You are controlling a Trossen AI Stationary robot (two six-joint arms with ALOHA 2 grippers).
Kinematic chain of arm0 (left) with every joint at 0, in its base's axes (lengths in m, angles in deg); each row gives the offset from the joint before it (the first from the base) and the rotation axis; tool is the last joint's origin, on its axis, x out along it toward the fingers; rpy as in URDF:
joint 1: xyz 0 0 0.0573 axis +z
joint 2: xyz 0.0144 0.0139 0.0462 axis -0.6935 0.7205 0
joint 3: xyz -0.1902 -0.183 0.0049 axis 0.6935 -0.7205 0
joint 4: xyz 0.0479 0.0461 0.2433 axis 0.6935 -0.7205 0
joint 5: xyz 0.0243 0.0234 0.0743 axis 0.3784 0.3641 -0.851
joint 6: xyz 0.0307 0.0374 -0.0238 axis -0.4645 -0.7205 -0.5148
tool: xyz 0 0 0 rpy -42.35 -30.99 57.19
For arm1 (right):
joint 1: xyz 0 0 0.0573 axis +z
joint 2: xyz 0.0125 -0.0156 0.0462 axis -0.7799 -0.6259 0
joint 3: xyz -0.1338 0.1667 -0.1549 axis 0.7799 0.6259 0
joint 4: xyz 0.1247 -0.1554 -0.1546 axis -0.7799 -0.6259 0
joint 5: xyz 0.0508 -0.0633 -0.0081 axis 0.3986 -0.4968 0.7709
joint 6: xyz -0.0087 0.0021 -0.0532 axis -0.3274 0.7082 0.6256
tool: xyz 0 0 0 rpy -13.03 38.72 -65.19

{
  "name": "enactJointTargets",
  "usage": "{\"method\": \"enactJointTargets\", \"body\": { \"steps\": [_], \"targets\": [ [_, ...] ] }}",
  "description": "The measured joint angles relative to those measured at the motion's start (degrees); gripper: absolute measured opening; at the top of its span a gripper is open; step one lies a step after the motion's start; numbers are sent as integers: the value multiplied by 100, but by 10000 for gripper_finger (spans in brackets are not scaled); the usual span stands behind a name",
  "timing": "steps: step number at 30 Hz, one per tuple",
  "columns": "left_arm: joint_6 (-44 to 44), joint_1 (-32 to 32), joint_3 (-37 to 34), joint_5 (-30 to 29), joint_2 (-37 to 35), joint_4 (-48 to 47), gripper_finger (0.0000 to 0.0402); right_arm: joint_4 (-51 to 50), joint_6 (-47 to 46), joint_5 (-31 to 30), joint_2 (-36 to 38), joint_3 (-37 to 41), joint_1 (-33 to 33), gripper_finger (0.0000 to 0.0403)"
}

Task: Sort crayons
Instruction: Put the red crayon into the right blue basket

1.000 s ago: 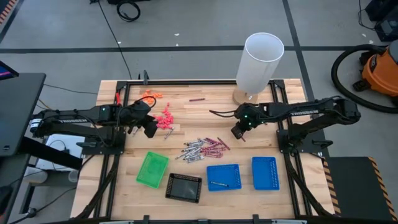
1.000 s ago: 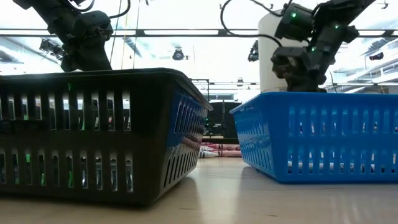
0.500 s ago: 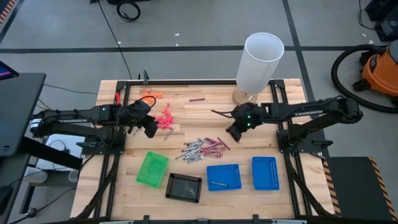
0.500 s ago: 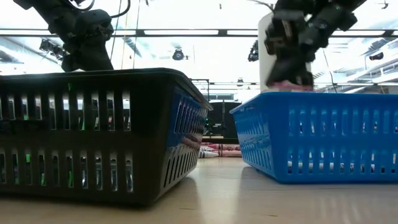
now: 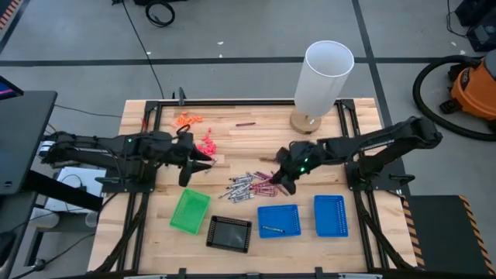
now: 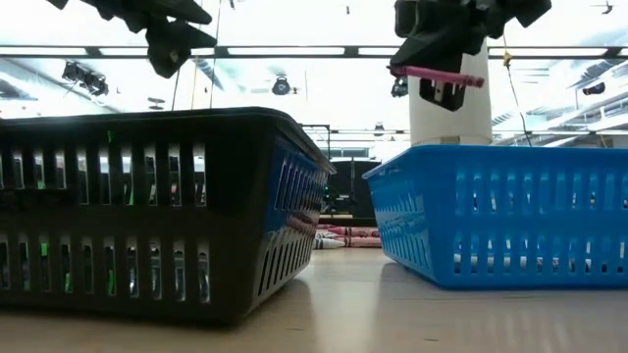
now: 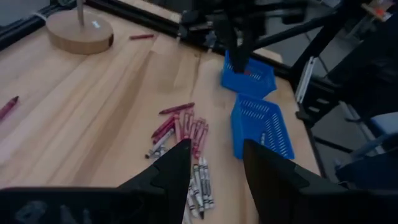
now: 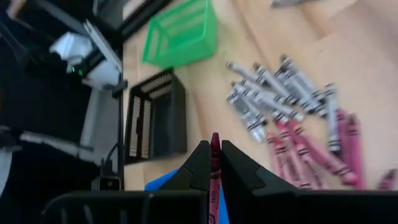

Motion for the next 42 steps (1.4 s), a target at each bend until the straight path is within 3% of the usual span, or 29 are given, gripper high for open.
{"method": "enactJointTargets", "body": {
  "steps": [6,13,19,28,35,39,42],
  "targets": [
    [306,-305,2,-9,432,-7,155,-726,-428,-77,-546,-465,413,26],
    [868,-623,-2,-12,1136,-7,155,-3229,-1520,-566,-544,-1032,880,26],
    [1004,-754,-7,-11,1420,-24,155,-5225,-3250,21,-365,-965,1416,26],
    [954,-750,-7,-116,1300,28,155,-5109,-4906,157,-120,-232,2336,41],
    [978,-750,-4,-118,1228,88,155,-4468,-4943,184,-109,232,2420,103],
    [1039,-750,-5,-115,1168,86,155,-4625,-4794,417,-27,219,2272,142],
    [1057,-750,-7,-114,1153,70,155,-4806,-4647,143,160,48,2081,152]
  ]
}}
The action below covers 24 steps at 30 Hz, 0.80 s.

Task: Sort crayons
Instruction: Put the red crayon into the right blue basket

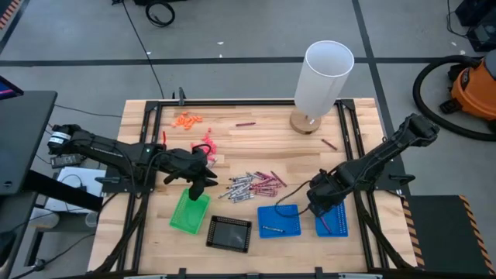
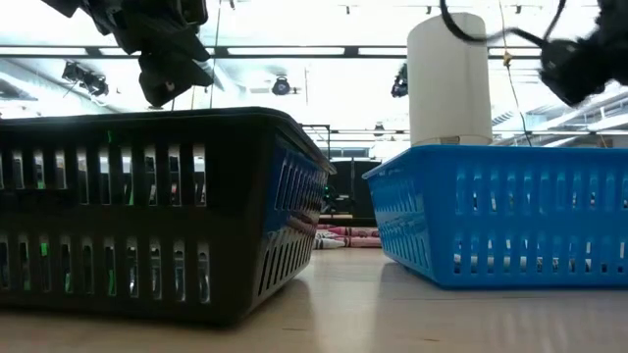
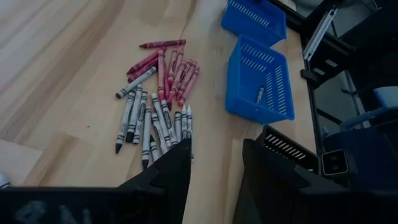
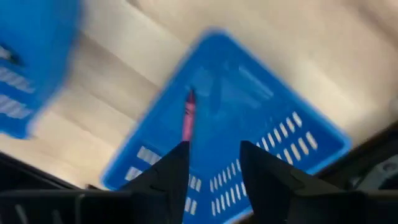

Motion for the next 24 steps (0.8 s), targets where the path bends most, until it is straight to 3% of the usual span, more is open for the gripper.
{"method": "enactJointTargets", "body": {
  "steps": [8,17,24],
  "targets": [
    [-68,23,0,2,0,-12,155,-742,908,-722,496,-56,-906,145],
    [-358,55,0,-75,-151,-8,155,-410,2831,-785,616,625,-2212,148],
    [-381,421,0,-345,-511,-37,155,-175,4031,-816,616,916,-3451,172]
  ]
}}
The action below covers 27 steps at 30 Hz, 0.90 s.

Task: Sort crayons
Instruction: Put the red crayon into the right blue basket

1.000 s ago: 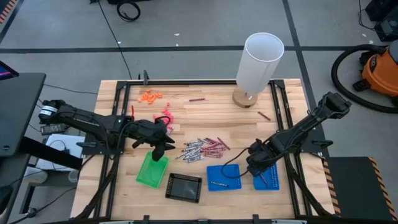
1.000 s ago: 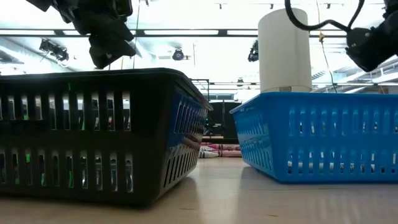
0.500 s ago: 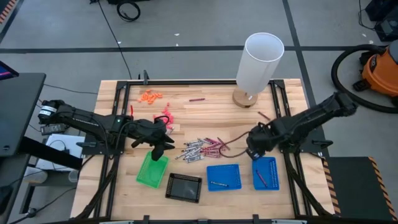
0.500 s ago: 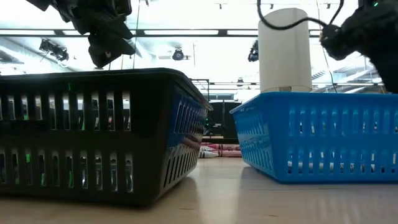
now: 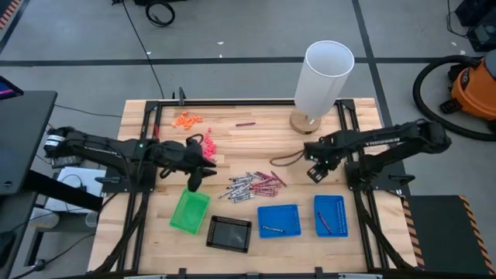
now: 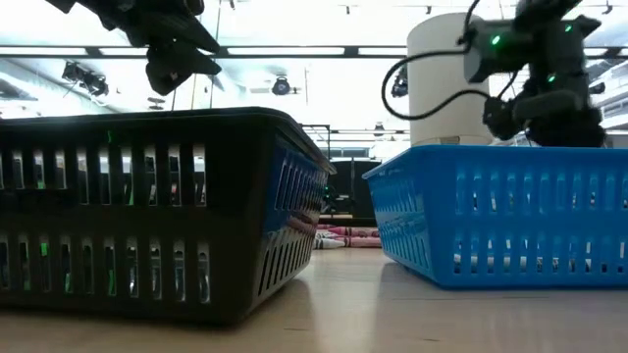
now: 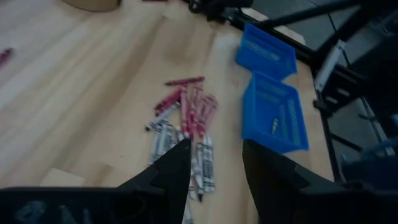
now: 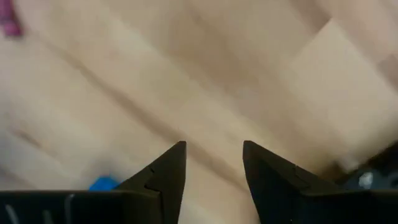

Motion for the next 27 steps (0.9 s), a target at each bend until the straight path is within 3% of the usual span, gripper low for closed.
{"method": "enactJointTargets", "body": {
  "steps": [6,15,19,22,27],
  "targets": [
    [-26,392,0,0,4,-8,155,236,900,-64,-4,193,-1213,200],
    [-332,851,0,-2,11,-12,155,486,2102,-747,9,197,-2485,209],
    [-341,989,0,-3,11,-12,155,883,2166,-461,10,336,-2965,206],
    [-343,1074,0,-3,11,-10,155,1305,1641,-106,-41,386,-3176,204],
    [-343,1150,0,-4,11,-10,155,1439,698,-531,-67,392,-3156,198]
  ]
}}
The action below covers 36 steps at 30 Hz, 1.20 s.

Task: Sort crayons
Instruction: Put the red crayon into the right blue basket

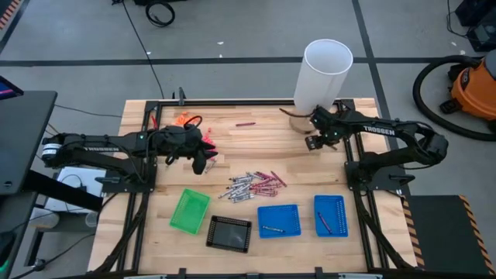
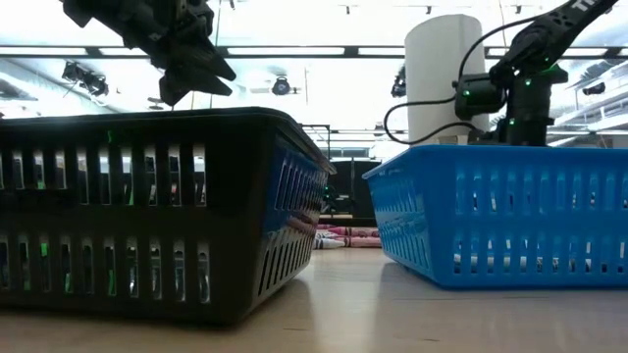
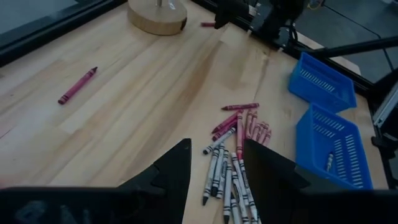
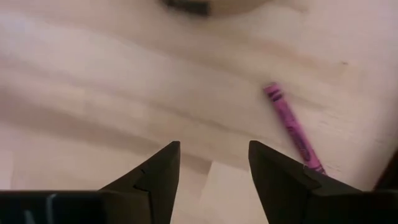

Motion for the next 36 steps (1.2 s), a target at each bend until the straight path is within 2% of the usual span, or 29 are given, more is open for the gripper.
{"method": "enactJointTargets", "body": {
  "steps": [3,8,12,19,24,27,36],
  "targets": [
    [-40,10,0,0,0,0,155,-4,-70,-320,2,0,31,194],
    [-164,10,0,2,0,0,155,14,468,-588,2,10,36,191],
    [-322,8,0,2,0,0,155,422,639,-817,0,271,14,191],
    [-450,8,0,0,0,-12,155,920,-112,-1096,-2,781,-8,191],
    [-450,8,0,0,2,-17,155,1038,6,-1313,-2,774,-8,191],
    [-450,8,0,2,0,-17,155,1190,50,-1300,-2,774,-64,191],
    [-446,8,0,2,0,-17,155,1282,-255,-654,2,1007,-296,168]
  ]
}}
